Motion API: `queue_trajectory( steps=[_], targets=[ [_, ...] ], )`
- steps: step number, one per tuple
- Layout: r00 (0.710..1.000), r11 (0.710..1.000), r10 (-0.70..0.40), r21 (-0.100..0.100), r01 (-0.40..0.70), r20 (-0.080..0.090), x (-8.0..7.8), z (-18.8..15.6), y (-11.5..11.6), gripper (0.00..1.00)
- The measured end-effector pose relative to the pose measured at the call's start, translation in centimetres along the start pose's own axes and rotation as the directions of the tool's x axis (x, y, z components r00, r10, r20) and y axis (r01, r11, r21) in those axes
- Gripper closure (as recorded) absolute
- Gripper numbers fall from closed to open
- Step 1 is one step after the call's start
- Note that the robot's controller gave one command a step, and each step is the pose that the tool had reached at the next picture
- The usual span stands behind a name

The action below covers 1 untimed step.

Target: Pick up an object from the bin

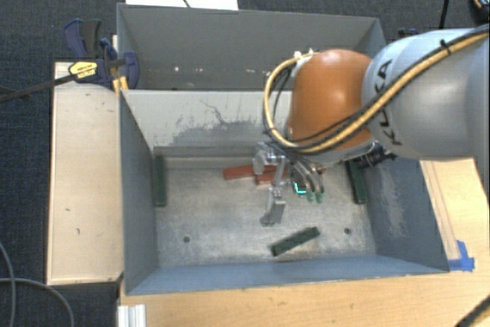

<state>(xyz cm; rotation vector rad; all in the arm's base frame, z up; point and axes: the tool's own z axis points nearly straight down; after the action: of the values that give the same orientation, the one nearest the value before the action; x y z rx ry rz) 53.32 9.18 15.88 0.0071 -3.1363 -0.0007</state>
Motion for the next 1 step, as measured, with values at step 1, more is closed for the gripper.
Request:
queue_trajectory(
  steps=[1],
  targets=[
    [0.965, 0.965, -0.261, 0.003, 0.261, 0.013, 4.93, 8.73, -5.54, 0.0]
  ],
)
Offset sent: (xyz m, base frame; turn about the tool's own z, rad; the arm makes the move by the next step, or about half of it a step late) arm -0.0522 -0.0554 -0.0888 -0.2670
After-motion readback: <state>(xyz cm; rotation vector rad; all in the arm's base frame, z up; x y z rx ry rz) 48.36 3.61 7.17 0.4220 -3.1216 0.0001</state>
